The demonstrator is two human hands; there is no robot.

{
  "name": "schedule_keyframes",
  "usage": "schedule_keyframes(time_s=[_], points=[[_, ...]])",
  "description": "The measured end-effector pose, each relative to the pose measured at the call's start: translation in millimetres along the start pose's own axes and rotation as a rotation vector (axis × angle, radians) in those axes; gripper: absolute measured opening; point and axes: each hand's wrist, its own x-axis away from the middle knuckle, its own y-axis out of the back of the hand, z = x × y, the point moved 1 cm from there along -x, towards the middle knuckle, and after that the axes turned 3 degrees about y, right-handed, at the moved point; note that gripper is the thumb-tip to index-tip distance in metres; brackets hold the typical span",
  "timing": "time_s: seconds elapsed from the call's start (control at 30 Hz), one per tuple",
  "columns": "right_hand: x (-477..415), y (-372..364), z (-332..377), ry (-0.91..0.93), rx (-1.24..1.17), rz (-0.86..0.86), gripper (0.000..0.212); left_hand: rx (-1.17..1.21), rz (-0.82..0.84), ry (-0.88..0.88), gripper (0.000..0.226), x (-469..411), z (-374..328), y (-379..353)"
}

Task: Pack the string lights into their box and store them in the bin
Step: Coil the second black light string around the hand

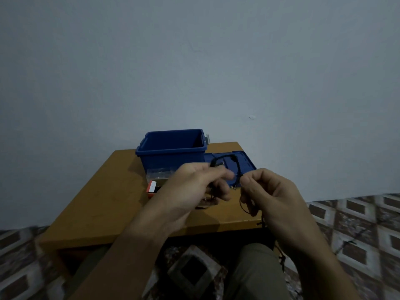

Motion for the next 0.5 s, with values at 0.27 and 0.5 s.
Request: schedule_keyframes(time_s=[0.27, 0.5], points=[[-1.8, 0.3, -2.1, 0.008, 0.035, -0.057, 0.019, -0.204, -0.028, -0.067, 0.023, -9.1, 6.7, -1.6], [-2.5, 0.7, -4.0, 0.034, 0.049, -0.138, 0.019, 0.055, -0.083, -0.050, 0.039, -23.1, 29.0, -6.5]])
